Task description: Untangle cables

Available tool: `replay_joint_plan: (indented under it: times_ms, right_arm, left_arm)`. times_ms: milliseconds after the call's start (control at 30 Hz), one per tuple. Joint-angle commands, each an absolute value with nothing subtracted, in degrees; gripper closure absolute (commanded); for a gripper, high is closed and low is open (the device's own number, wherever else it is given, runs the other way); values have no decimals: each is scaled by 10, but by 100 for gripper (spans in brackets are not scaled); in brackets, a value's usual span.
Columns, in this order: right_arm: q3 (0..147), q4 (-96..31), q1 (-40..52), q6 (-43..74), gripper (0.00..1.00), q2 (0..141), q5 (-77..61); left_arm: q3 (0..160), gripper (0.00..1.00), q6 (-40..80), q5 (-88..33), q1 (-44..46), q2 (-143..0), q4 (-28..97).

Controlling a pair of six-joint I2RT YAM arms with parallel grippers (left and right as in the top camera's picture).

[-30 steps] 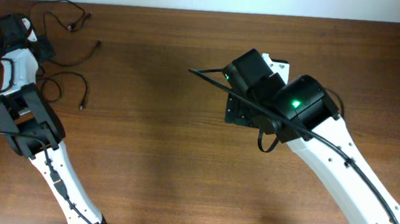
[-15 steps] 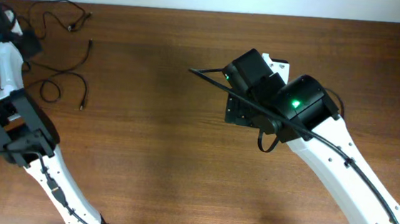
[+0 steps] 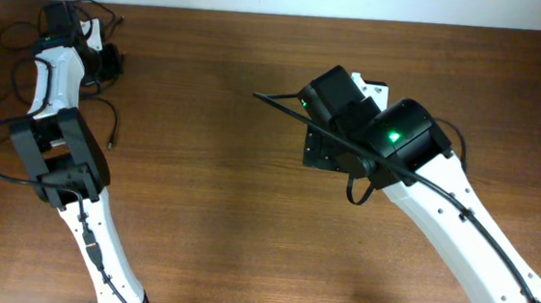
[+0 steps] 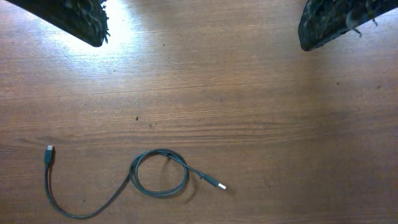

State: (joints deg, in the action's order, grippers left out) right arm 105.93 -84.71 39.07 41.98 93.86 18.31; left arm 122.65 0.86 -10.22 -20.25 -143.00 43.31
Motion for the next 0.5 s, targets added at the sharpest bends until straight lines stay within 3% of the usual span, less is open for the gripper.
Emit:
replay_joint_plan:
  times_ms: [0,200,467]
  right_arm:
    - [1059,-848,389,417,2,941,186]
    - [1059,-846,389,409,2,941,186]
    - [1059,-845,389,409,2,941,186]
  left_arm:
    - [1227,100,4,-7,-210,-1432,436]
    - [1227,100,4,13,-211,-1437,464]
    - [1227,100,4,-50,-211,-1437,568]
